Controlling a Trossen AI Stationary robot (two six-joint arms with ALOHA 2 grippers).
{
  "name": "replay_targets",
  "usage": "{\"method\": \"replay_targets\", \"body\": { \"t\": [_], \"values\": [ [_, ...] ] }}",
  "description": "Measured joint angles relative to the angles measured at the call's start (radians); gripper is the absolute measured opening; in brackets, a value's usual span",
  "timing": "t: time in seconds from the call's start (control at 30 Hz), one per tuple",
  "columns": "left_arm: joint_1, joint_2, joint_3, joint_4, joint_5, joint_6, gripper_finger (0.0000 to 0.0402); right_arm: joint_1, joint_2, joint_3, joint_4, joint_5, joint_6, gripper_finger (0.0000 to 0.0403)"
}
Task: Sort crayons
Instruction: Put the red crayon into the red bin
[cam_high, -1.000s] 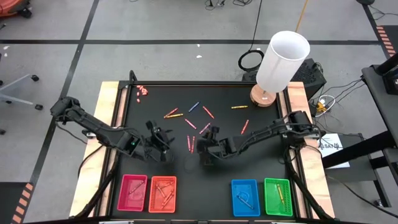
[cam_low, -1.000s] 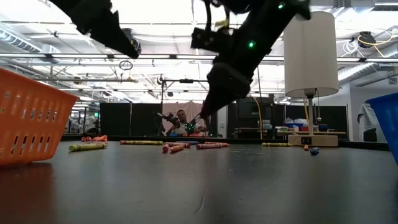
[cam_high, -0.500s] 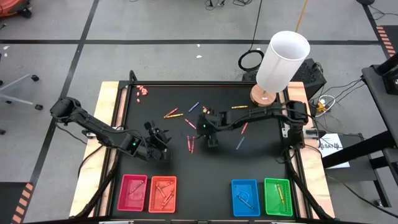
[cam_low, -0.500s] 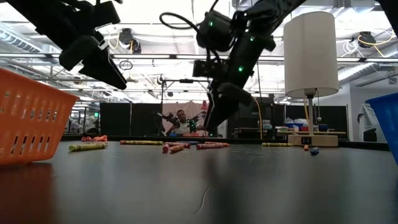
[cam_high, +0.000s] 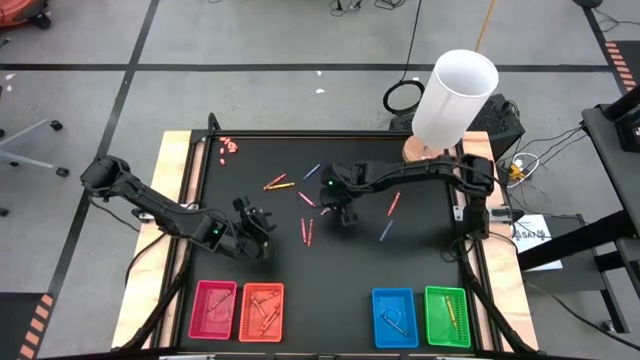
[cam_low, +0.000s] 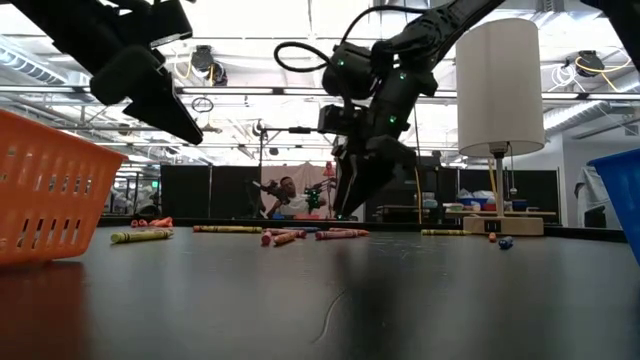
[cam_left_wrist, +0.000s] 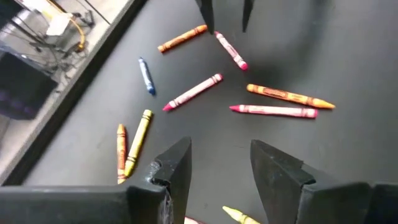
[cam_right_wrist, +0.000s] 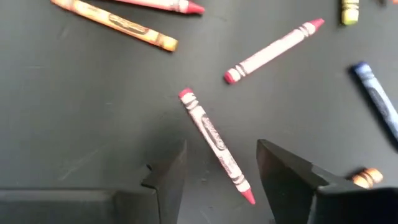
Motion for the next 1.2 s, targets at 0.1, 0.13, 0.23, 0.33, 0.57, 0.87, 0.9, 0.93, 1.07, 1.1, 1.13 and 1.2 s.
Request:
{"method": "replay_targets", "body": {
  "t": [0.1,0.13,0.23,0.33,0.57,0.87,0.9,0.93,1.07,1.1,1.13,1.2],
  "values": [
    [0.000,0.000,0.000,0.000,0.010,-0.022,0.0161,-0.017,0.020,0.001,0.013,-0.057,-0.010,0.0164],
    [-0.003,0.000,0.000,0.000,0.011,-0.031,0.0161,-0.020,0.032,0.001,0.011,-0.057,-0.013,0.0157],
    [-0.004,0.000,0.000,-0.001,0.015,-0.046,0.0161,-0.026,0.067,0.000,0.013,-0.057,-0.034,0.0136],
    [-0.005,0.000,0.000,0.000,0.029,-0.047,0.0161,-0.033,0.092,0.001,0.015,-0.063,-0.039,0.0116],
    [-0.005,0.000,0.000,0.004,0.029,-0.046,0.0161,-0.039,0.105,0.004,-0.013,-0.063,0.009,0.0069],
    [-0.005,0.000,0.000,0.005,0.029,-0.046,0.0161,-0.011,0.102,0.003,-0.051,-0.046,0.145,0.0006],
    [-0.005,0.000,0.000,0.005,0.029,-0.046,0.0161,-0.005,0.100,0.003,-0.050,-0.044,0.164,0.0008],
    [-0.005,0.000,0.000,0.006,0.029,-0.046,0.0161,0.001,0.094,0.002,-0.051,-0.042,0.179,0.0009],
    [-0.005,0.000,0.000,0.007,0.029,-0.046,0.0161,0.032,0.063,-0.002,-0.079,-0.059,0.233,0.0006],
    [-0.005,0.000,0.000,0.007,0.029,-0.046,0.0161,0.042,0.052,-0.004,-0.094,-0.064,0.246,0.0004],
    [-0.005,0.000,0.000,0.008,0.029,-0.046,0.0161,0.052,0.039,-0.006,-0.100,-0.080,0.261,0.0003],
    [-0.005,0.000,0.000,0.011,0.029,-0.046,0.0161,0.068,0.011,-0.005,-0.092,-0.147,0.294,0.0003]
  ]
}}
